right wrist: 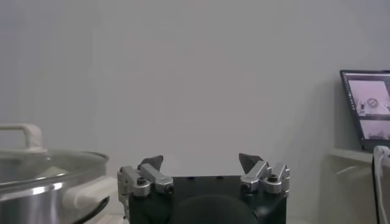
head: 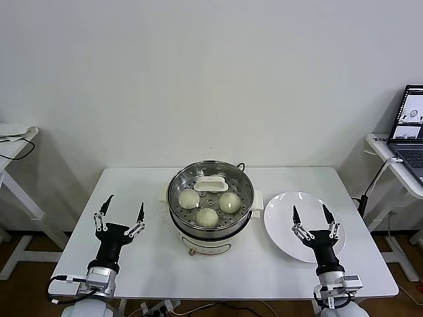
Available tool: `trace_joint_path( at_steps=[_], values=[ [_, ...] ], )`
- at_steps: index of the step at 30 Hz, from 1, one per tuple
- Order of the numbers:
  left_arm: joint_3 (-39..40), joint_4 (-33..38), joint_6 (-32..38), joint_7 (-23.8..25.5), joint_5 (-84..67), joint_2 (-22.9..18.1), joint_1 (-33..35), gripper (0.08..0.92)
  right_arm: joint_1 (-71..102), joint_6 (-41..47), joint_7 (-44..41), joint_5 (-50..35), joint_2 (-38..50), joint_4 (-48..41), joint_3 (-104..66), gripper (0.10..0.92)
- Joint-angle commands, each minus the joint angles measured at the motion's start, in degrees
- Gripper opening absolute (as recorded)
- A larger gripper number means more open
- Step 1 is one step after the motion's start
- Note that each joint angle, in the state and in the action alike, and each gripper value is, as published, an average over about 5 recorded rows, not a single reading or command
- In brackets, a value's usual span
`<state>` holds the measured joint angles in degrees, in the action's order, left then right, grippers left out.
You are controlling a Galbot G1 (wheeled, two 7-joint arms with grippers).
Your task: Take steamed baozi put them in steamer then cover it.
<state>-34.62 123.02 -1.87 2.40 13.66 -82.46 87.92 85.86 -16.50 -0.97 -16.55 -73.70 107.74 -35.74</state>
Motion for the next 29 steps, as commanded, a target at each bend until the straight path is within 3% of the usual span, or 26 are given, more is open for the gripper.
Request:
trace_joint_path(
  at_steps=[1, 29],
  values=[
    [-1.83, -1.12, 2.26, 0.19, -4.02, -1.08, 1.01, 0.823, -0.06, 0.77, -0.05, -0.5, 0.16, 0.39, -0.03, 0.823],
    [-0.58, -0.64, 2.49, 0.89, -3.54, 1.15, 3.0, 0.823, 0.88, 2.52, -0.17, 0.11, 0.14, 1.98, 0.12, 0.823]
  ],
)
